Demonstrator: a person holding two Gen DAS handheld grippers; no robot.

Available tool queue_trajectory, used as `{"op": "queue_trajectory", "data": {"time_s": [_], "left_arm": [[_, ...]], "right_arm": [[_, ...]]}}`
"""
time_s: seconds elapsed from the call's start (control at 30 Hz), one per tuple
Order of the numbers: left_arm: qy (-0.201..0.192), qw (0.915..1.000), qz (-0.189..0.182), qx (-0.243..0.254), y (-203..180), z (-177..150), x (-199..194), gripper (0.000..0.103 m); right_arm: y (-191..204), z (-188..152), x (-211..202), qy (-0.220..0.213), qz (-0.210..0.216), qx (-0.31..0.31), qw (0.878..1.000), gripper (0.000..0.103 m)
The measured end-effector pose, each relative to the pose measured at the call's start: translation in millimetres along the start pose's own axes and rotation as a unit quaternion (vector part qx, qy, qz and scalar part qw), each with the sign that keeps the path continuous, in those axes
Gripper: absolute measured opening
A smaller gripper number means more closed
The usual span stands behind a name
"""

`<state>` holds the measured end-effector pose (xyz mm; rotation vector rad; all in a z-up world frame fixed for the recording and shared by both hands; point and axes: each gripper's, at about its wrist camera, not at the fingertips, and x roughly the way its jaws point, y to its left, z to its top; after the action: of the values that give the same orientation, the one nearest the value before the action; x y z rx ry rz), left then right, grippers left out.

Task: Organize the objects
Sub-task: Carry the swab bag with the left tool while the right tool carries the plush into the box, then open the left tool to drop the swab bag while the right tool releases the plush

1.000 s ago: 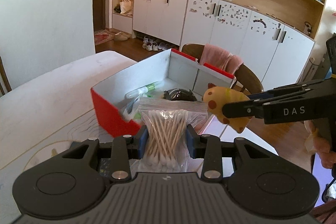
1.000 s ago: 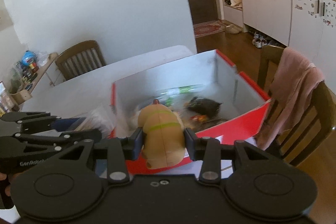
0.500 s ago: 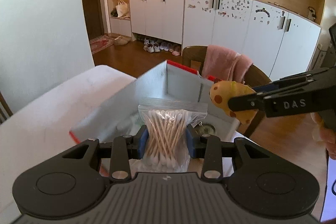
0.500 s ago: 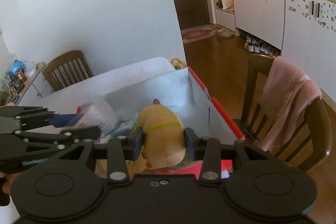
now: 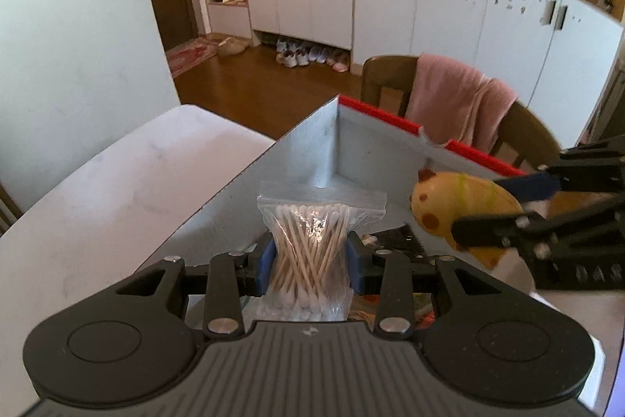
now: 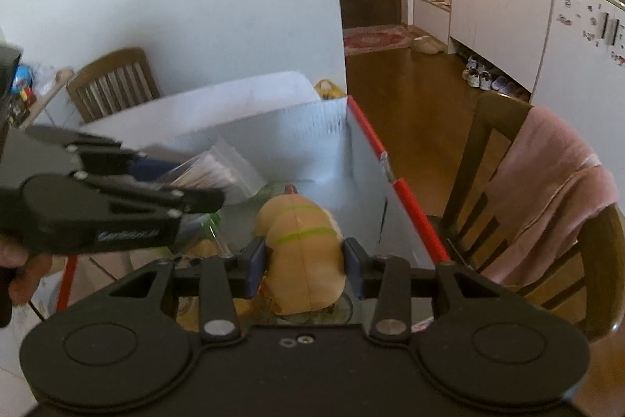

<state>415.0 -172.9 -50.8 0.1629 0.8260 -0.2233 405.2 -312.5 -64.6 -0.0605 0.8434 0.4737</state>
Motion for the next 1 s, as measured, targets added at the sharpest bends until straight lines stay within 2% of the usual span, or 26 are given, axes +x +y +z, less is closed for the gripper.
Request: {"op": "queue_trajectory", "data": {"time_s": [0.4, 0.73, 0.83, 0.9, 1.0], "left_arm": [[0.076, 0.9965, 0.021, 0.028, -4, 9, 62, 0.037], [0.103, 0.9945, -0.004, 0.016, 3, 7, 81, 0.038], [0.108, 0.994, -0.013, 0.006, 8, 8, 83, 0.039], [0.112, 0.9935, -0.02, 0.0, 9, 7, 84, 0.047], [0.112, 0.9934, -0.022, -0.004, 10, 6, 81, 0.057]], "right_arm": [[20, -9, 28, 0.036, -0.012, -0.059, 0.998, 0.042], [20, -8, 39, 0.05, -0.002, -0.079, 0.996, 0.047], [15, -8, 39, 0.05, -0.002, -0.076, 0.996, 0.053], [12, -10, 37, 0.047, -0.001, -0.072, 0.996, 0.063], [10, -10, 33, 0.043, 0.003, -0.065, 0.997, 0.064]]}}
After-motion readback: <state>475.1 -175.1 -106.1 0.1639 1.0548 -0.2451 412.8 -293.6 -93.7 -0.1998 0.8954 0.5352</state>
